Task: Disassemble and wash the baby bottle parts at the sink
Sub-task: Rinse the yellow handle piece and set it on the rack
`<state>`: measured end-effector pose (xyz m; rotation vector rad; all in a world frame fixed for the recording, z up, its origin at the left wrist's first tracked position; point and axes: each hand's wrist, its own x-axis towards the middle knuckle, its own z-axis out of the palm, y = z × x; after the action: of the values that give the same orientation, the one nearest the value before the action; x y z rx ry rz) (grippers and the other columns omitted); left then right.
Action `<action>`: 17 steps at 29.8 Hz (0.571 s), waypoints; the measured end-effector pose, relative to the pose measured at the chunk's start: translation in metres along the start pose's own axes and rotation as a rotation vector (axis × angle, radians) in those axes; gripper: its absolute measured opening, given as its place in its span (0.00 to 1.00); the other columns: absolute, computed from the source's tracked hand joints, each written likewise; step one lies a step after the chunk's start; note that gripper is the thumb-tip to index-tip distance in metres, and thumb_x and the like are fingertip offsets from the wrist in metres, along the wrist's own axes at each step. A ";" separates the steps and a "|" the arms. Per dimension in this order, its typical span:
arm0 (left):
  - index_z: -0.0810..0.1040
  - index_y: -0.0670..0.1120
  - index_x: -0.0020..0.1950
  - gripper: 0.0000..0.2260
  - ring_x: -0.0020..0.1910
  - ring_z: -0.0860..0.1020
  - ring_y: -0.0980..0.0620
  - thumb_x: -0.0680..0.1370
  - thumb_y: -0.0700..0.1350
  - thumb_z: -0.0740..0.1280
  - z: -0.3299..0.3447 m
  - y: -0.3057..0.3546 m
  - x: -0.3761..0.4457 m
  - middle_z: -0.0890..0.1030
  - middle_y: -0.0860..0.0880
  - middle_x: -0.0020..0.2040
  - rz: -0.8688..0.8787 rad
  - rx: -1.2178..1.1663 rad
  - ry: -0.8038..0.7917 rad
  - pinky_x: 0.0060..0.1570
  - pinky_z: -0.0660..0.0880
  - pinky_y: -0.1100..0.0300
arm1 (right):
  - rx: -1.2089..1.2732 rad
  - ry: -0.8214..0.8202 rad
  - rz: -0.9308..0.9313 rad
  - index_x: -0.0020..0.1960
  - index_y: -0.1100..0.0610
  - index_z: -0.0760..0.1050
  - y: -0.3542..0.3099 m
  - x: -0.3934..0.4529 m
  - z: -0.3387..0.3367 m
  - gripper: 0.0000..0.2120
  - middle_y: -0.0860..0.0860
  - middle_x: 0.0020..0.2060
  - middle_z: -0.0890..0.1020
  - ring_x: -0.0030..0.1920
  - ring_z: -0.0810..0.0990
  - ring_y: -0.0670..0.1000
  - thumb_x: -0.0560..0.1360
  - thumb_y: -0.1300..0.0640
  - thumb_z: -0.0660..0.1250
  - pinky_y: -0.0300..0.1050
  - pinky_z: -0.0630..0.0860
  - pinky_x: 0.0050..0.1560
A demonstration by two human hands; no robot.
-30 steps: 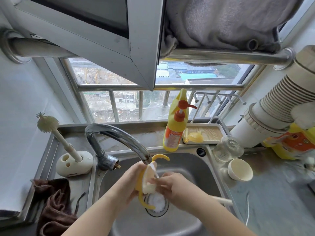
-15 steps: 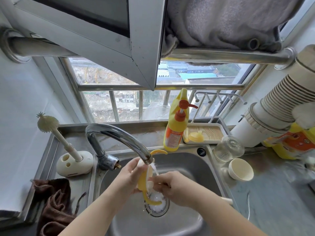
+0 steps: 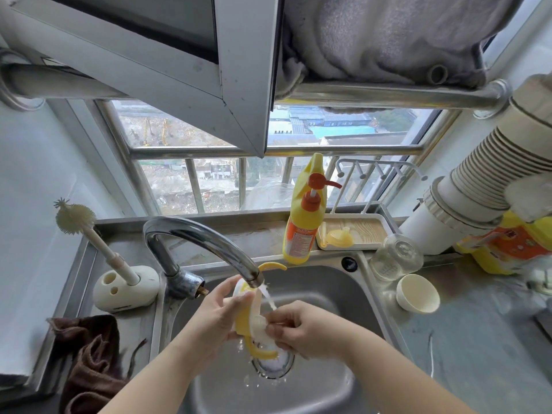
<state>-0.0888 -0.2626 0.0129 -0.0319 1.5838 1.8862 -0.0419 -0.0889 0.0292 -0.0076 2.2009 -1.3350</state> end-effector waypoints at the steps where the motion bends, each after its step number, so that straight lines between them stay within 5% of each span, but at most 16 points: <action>1: 0.80 0.52 0.51 0.23 0.36 0.80 0.51 0.58 0.59 0.72 0.001 0.000 0.001 0.82 0.47 0.41 0.002 0.011 -0.008 0.36 0.76 0.54 | -0.101 0.032 -0.009 0.56 0.53 0.78 0.001 0.001 -0.002 0.10 0.41 0.30 0.75 0.28 0.71 0.42 0.79 0.56 0.60 0.34 0.67 0.33; 3: 0.82 0.54 0.44 0.19 0.36 0.81 0.54 0.58 0.60 0.70 0.006 0.003 0.001 0.82 0.49 0.39 -0.009 0.005 -0.029 0.34 0.77 0.55 | -0.599 0.183 -0.141 0.60 0.48 0.76 0.000 0.005 -0.007 0.14 0.47 0.40 0.77 0.37 0.78 0.49 0.77 0.59 0.62 0.39 0.69 0.36; 5: 0.83 0.51 0.40 0.17 0.32 0.79 0.54 0.56 0.58 0.69 0.009 0.007 0.002 0.82 0.49 0.35 -0.067 -0.037 -0.044 0.31 0.77 0.55 | -1.018 0.407 -0.352 0.57 0.51 0.74 0.008 0.007 -0.008 0.22 0.49 0.35 0.75 0.33 0.78 0.52 0.66 0.66 0.65 0.42 0.71 0.27; 8: 0.81 0.48 0.39 0.14 0.28 0.78 0.52 0.59 0.54 0.70 0.012 0.008 0.001 0.80 0.47 0.31 -0.127 -0.085 -0.078 0.27 0.78 0.56 | -1.060 0.518 -0.451 0.57 0.49 0.69 0.014 0.005 -0.009 0.26 0.47 0.31 0.75 0.26 0.74 0.49 0.61 0.64 0.64 0.39 0.69 0.20; 13: 0.74 0.44 0.50 0.28 0.34 0.81 0.52 0.56 0.57 0.72 0.009 -0.005 0.005 0.83 0.49 0.36 -0.022 0.010 -0.090 0.30 0.77 0.57 | -0.370 0.064 0.006 0.64 0.46 0.74 0.005 -0.002 -0.003 0.15 0.48 0.46 0.80 0.43 0.76 0.47 0.79 0.54 0.60 0.39 0.72 0.46; 17: 0.72 0.41 0.61 0.40 0.47 0.80 0.48 0.56 0.59 0.80 0.003 -0.012 0.006 0.81 0.41 0.50 -0.019 0.041 -0.190 0.45 0.76 0.55 | 0.043 -0.041 0.129 0.55 0.48 0.78 -0.002 -0.007 -0.014 0.10 0.45 0.29 0.72 0.27 0.67 0.43 0.80 0.54 0.58 0.35 0.65 0.28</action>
<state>-0.0861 -0.2567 0.0003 0.1456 1.4872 1.7853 -0.0428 -0.0764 0.0395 0.1207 2.1009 -1.2988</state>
